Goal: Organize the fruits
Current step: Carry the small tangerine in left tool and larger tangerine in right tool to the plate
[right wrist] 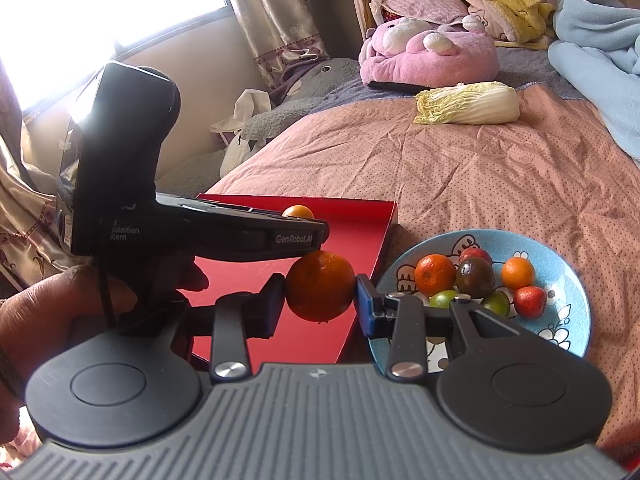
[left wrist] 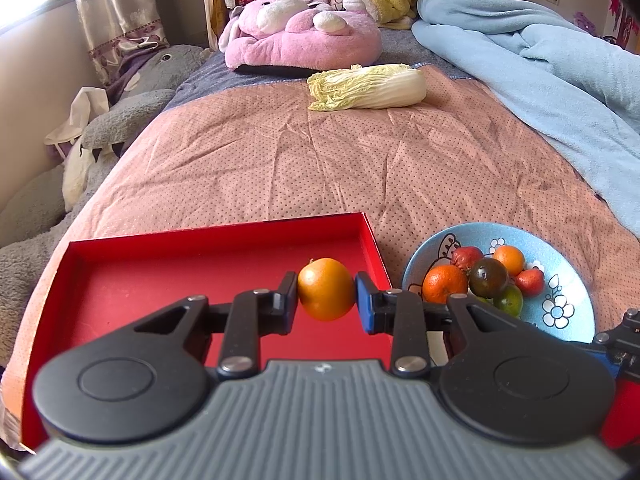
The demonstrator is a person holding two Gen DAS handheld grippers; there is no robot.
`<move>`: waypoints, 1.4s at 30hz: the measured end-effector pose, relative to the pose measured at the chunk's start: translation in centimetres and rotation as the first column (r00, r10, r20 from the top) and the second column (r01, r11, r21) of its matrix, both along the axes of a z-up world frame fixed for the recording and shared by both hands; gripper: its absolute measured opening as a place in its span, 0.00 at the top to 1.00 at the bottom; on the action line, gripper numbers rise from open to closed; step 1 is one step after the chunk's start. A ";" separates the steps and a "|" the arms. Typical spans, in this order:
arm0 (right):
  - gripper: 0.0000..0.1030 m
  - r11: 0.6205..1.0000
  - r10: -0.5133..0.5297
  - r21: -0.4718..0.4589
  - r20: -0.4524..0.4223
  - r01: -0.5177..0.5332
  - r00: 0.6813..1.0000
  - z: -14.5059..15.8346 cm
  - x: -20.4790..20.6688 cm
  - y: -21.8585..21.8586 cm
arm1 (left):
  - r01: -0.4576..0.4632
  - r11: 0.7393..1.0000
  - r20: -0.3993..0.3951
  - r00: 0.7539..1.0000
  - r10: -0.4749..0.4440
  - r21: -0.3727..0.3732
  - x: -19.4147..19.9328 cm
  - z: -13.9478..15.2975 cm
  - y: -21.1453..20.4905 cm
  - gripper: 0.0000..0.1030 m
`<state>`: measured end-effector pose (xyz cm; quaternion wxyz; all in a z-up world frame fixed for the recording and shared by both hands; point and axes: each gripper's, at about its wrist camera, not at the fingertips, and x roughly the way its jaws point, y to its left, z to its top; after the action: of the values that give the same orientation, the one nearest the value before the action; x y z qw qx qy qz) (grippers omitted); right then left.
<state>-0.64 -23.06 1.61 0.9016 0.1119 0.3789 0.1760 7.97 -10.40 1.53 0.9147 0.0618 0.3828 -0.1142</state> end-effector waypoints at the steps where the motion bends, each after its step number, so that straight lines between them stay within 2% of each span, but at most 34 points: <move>1: 0.58 1.000 0.000 -0.001 0.000 0.000 1.000 0.0 0.0 0.0 | 0.001 1.000 0.000 1.000 -0.001 0.000 0.0 0.0 0.0 0.67; 42: 0.58 0.997 -0.074 0.020 0.006 0.074 0.997 0.1 -0.9 -2.6 | 0.044 0.999 0.016 0.999 -0.044 0.012 -0.3 0.6 -2.2 0.67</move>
<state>-1.55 -25.65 1.69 0.9077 0.1342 0.3695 0.1469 7.65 -12.55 2.16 0.9146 0.0764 0.3746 -0.1314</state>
